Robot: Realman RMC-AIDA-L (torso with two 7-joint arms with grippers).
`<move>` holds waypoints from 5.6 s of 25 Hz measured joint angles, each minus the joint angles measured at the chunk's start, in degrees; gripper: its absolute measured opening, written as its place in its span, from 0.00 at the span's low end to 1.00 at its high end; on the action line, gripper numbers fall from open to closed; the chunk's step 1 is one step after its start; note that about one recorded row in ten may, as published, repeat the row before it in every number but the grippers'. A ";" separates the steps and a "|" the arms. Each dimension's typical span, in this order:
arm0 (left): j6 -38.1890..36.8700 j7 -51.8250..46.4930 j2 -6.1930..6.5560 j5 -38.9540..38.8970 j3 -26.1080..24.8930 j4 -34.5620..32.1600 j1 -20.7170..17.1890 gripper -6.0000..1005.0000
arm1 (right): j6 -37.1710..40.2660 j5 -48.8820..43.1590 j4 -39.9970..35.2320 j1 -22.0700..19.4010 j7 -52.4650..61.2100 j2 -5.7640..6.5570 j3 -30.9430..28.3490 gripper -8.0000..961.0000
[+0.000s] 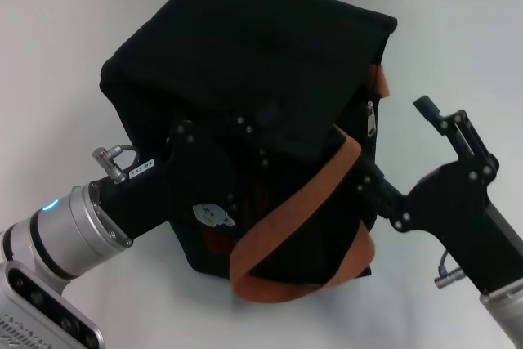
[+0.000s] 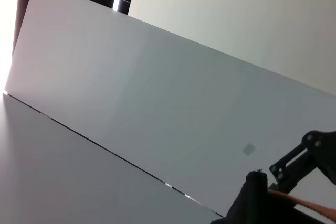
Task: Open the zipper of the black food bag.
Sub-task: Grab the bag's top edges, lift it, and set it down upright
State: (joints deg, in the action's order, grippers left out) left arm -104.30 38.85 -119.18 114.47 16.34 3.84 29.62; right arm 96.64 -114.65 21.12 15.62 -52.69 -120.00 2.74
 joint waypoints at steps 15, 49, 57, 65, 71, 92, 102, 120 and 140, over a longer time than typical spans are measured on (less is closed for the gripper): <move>-0.01 0.00 0.00 -0.10 0.01 0.56 -0.08 0.10 | 0.12 0.04 1.98 0.21 -5.40 0.04 -2.64 0.79; -0.22 -0.01 0.00 0.06 0.01 0.55 -0.18 0.10 | -2.86 -0.04 4.27 1.52 -8.43 0.03 -4.23 0.42; -0.15 -0.01 0.00 0.14 0.00 0.55 -0.10 0.10 | -4.78 -0.12 5.74 1.35 -8.58 0.03 -6.23 0.10; -0.27 -0.01 0.00 0.01 -0.03 0.53 -0.13 0.10 | -5.04 -0.36 5.79 1.35 -9.03 0.03 -5.84 0.01; 0.04 -0.01 0.01 -0.33 -1.91 2.13 -0.26 0.10 | -6.46 -0.06 6.16 -3.22 -9.70 0.03 -5.87 0.04; 0.81 0.00 0.00 -0.07 -3.16 3.12 -0.18 0.10 | -0.52 -0.56 7.16 -3.66 -3.35 0.03 -3.60 0.21; 0.70 0.00 0.00 0.03 -3.16 3.06 -0.01 0.10 | -4.59 -0.41 7.73 -0.55 -2.04 0.03 -4.00 0.49; 0.45 0.83 0.00 -0.04 -2.92 3.10 -0.06 0.10 | -7.71 -0.34 8.71 1.38 -1.35 0.04 -7.85 0.53; 0.41 0.81 0.00 0.05 -2.80 3.23 -0.09 0.10 | -7.59 -0.22 8.14 3.87 -3.89 0.03 -8.11 0.46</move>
State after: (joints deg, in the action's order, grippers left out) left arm -103.89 39.66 -119.18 114.52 13.53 7.08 29.53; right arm 89.06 -114.87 29.26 19.49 -56.58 -119.97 -5.37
